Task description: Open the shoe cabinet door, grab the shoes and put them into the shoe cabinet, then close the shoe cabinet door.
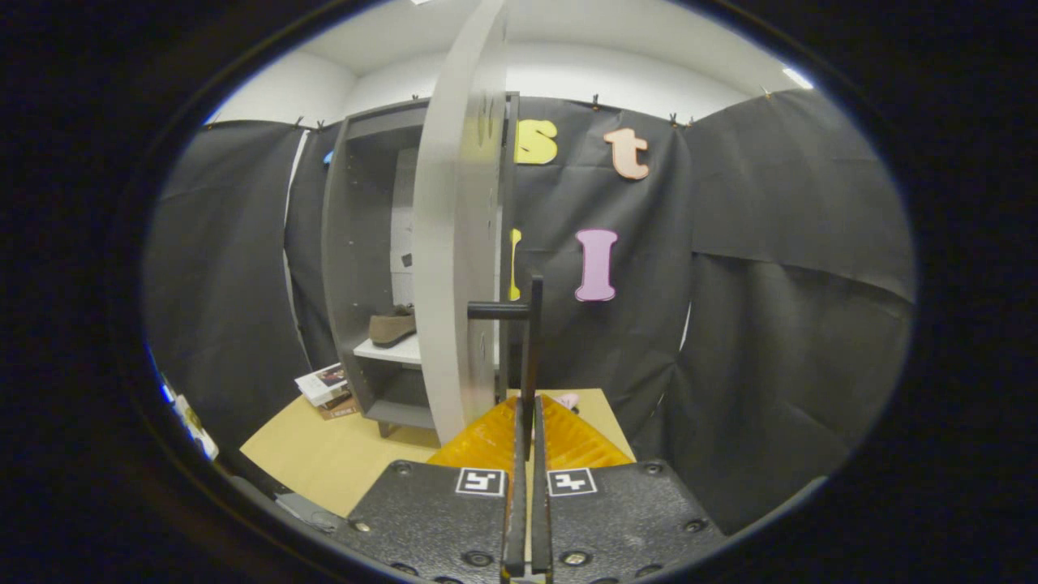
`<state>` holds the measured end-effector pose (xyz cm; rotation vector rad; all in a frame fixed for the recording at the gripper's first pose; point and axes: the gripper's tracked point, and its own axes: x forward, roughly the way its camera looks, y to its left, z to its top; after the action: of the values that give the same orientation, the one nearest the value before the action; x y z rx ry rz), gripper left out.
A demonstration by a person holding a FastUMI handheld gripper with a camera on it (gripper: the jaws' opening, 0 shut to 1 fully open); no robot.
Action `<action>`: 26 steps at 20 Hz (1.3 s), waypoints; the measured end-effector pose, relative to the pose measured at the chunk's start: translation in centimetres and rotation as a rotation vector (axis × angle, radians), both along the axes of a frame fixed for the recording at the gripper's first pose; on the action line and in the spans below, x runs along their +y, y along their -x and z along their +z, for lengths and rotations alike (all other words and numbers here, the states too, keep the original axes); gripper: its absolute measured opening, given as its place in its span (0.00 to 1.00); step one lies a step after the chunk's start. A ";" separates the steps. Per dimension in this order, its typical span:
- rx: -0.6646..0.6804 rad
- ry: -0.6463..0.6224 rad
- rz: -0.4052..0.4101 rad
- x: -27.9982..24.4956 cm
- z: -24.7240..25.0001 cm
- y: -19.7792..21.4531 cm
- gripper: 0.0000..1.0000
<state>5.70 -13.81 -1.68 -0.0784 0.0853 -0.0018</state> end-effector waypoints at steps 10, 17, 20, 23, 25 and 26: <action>-0.031 -0.005 -0.118 0.3 -2.1 7.7 1.00; 0.049 -0.017 -0.067 7.3 -9.6 7.8 1.00; 0.113 -0.024 -0.006 10.9 -14.0 6.0 1.00; 0.192 -0.026 0.073 15.4 -18.5 3.8 1.00; 0.233 -0.009 0.117 17.8 -22.0 1.9 1.00; 0.255 -0.001 0.134 18.8 -23.5 1.0 1.00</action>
<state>4.66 4.96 -25.21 -0.0825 0.3349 0.1427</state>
